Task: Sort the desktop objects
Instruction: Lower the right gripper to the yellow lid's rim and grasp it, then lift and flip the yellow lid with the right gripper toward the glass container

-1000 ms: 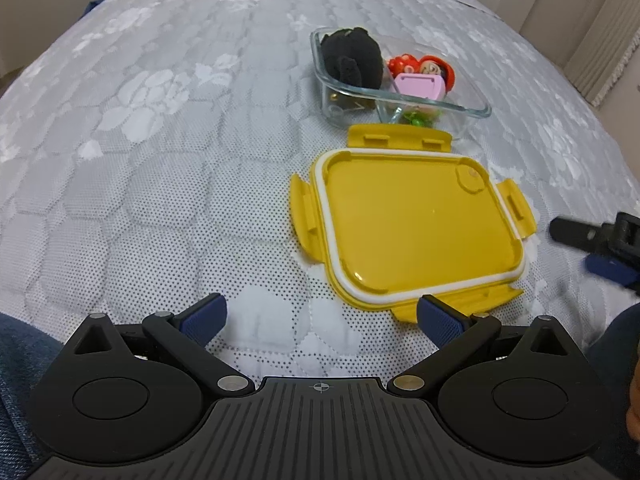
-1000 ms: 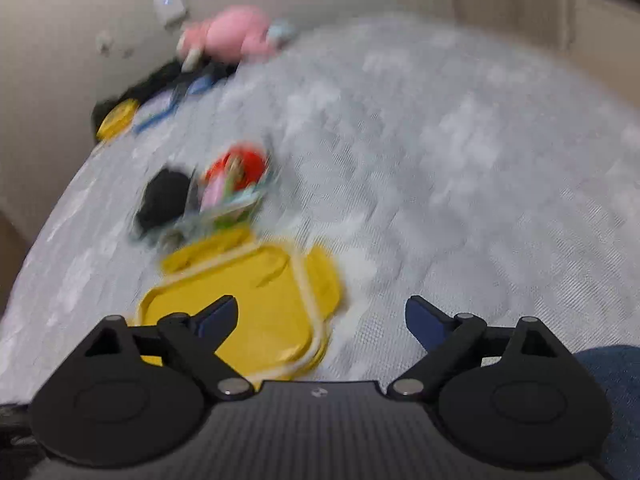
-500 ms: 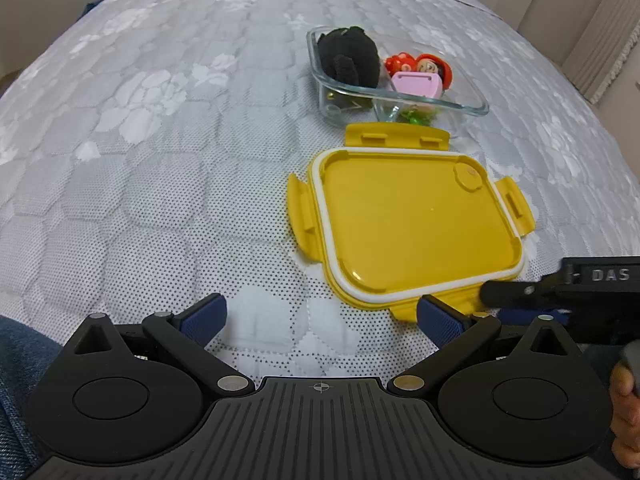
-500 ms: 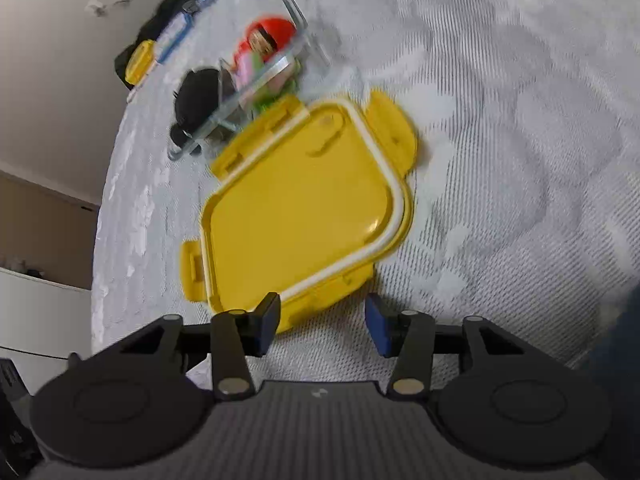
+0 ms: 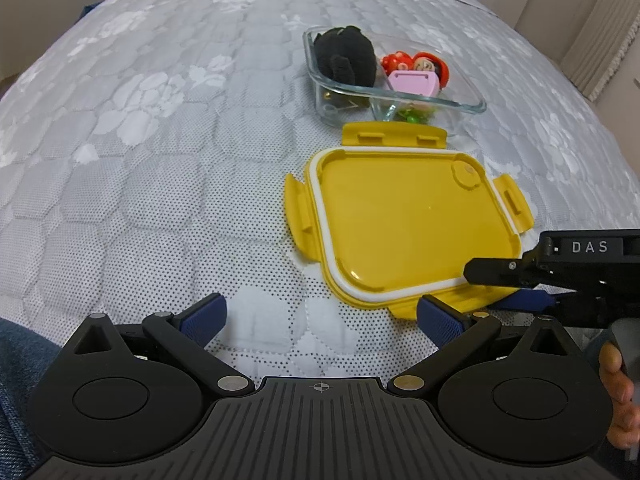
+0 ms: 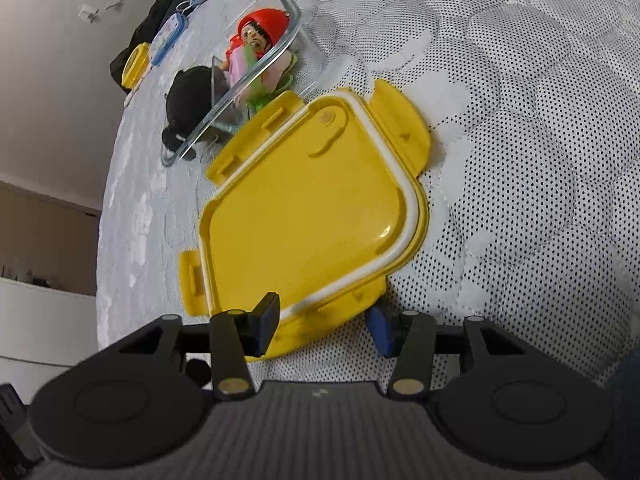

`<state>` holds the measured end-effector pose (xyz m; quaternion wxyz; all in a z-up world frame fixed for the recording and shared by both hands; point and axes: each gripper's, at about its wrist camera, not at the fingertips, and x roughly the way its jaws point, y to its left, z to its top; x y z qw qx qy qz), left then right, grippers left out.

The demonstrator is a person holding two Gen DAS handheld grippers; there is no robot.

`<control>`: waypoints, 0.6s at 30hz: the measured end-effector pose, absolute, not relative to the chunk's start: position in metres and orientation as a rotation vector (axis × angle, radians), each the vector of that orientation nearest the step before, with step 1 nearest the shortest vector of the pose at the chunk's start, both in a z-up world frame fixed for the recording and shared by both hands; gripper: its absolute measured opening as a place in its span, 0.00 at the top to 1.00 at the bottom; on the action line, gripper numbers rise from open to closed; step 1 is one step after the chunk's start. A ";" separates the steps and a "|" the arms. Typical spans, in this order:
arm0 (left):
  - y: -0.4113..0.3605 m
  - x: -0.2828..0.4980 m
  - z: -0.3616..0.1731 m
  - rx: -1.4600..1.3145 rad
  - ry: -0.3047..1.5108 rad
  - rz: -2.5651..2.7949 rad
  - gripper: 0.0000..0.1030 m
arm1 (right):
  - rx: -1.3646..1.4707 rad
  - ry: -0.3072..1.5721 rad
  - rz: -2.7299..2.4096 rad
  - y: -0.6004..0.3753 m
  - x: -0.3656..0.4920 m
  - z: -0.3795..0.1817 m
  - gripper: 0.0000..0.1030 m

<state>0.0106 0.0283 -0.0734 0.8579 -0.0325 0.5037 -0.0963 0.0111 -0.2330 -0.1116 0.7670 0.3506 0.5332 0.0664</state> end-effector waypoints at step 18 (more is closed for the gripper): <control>0.032 0.007 -0.065 -0.112 1.023 -0.240 0.00 | 0.720 0.970 0.169 -0.239 -0.007 -0.081 0.69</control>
